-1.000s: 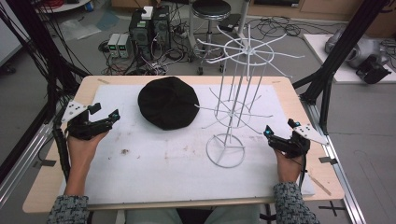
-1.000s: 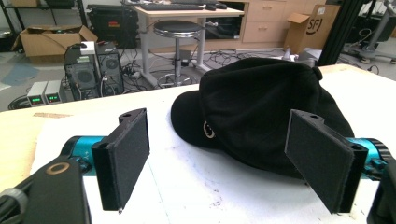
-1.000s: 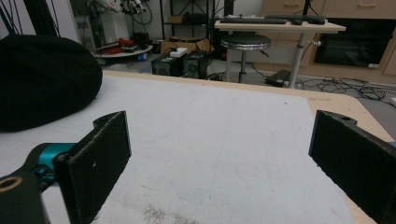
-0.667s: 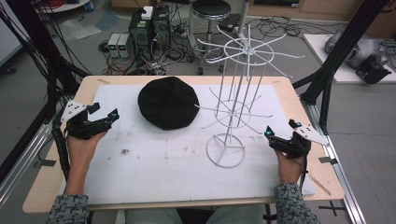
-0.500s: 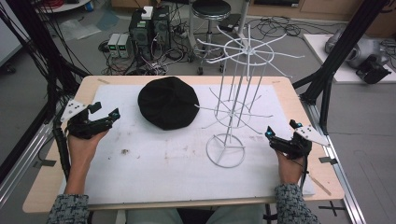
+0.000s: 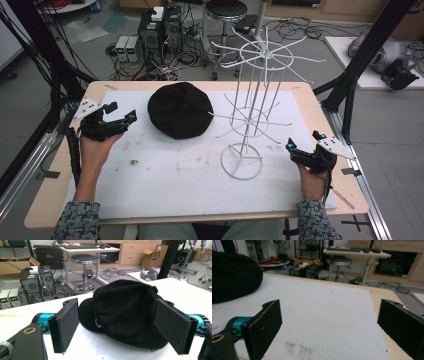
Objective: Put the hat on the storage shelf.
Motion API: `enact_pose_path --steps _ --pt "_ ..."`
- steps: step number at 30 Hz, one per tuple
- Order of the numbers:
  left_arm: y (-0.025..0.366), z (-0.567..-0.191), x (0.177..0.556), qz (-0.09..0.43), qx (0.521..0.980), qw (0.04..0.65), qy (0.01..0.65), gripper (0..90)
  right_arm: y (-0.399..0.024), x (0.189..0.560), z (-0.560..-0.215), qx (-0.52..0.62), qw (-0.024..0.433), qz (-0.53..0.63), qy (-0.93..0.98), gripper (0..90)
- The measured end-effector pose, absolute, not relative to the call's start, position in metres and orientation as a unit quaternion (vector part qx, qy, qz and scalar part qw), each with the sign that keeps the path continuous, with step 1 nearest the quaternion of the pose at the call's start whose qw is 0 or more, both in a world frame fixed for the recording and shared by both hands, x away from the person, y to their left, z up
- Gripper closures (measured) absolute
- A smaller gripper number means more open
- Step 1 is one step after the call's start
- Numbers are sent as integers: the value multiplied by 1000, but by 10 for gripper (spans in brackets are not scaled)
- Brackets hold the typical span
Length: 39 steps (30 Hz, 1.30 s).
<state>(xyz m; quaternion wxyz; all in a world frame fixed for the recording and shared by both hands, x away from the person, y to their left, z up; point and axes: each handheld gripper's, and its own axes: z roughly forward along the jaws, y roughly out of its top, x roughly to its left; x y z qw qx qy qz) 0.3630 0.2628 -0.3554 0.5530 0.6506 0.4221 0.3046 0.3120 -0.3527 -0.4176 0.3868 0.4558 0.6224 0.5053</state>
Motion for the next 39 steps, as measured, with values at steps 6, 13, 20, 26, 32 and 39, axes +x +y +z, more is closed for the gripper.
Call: enact_pose_path --steps 6,13,20,26,32,39 --pt "248 -348 380 310 669 535 411 211 -354 309 -418 456 389 503 623 48" --pt "231 -334 398 309 689 529 387 211 -356 307 -419 455 387 501 626 48" --pt "201 -323 411 304 709 540 337 210 -357 304 -419 454 387 501 627 48" --pt "172 -325 425 295 728 542 298 211 -358 303 -419 456 385 503 626 49" --pt "150 -338 443 285 754 526 271 198 -359 304 -420 458 381 504 626 49" --pt "137 -358 466 278 773 504 267 202 -362 306 -421 459 377 508 624 48"
